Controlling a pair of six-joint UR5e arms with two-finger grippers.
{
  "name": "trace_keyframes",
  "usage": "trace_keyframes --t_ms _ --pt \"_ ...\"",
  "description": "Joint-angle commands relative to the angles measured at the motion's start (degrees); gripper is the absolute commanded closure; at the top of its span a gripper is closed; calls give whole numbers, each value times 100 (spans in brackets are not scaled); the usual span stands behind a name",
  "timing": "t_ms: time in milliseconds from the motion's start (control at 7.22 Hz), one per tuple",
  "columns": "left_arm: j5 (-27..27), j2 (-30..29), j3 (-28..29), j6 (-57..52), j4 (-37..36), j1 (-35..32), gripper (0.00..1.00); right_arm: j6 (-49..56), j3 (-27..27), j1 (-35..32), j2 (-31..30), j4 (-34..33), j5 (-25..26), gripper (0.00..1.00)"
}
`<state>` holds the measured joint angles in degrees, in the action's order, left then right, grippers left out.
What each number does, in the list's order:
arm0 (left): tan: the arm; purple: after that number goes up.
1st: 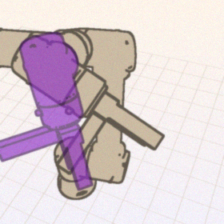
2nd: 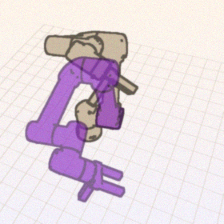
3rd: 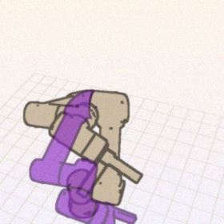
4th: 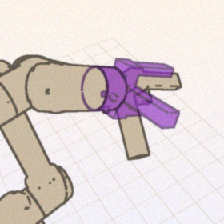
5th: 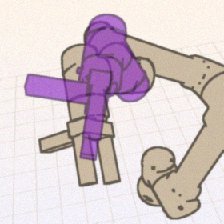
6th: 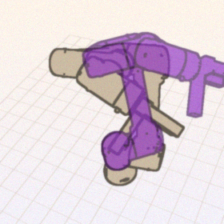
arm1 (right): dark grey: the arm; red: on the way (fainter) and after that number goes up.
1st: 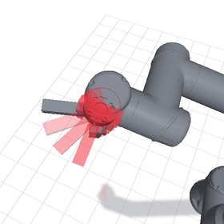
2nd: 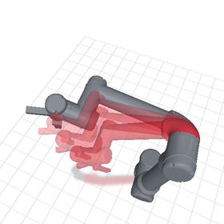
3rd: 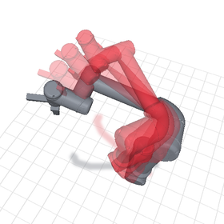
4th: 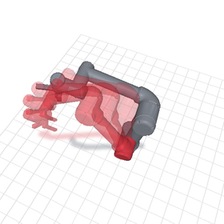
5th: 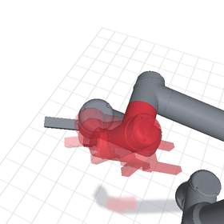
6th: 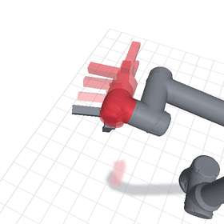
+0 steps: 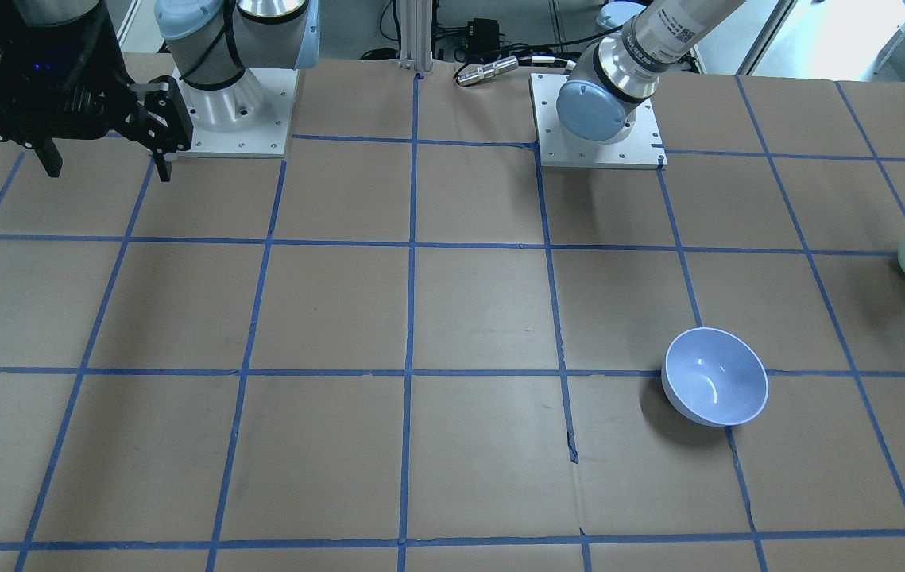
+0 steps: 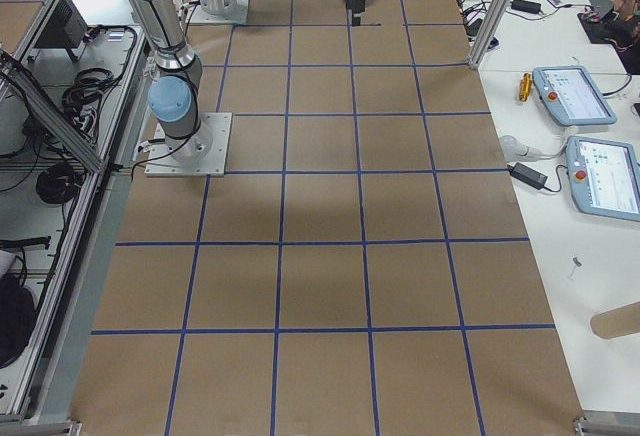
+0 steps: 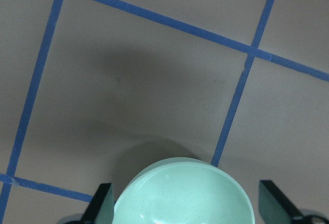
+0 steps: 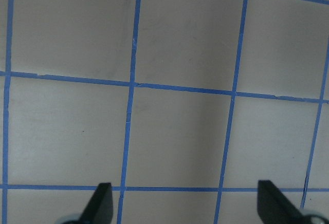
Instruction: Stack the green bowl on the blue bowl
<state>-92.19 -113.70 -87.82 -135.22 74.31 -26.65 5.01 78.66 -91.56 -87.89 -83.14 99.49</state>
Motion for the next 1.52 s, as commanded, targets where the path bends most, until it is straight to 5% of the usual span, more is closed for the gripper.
trace_keyframes --t_ms 0,277,1385 --pt "34 -117 -260 -259 -387 212 0 0 0 -3 0 0 0 0" --pt "43 -109 -875 -663 -1555 414 0 0 0 6 0 0 0 0" --pt "-36 -144 -1141 -725 -1595 635 0 0 0 -3 0 0 0 0"
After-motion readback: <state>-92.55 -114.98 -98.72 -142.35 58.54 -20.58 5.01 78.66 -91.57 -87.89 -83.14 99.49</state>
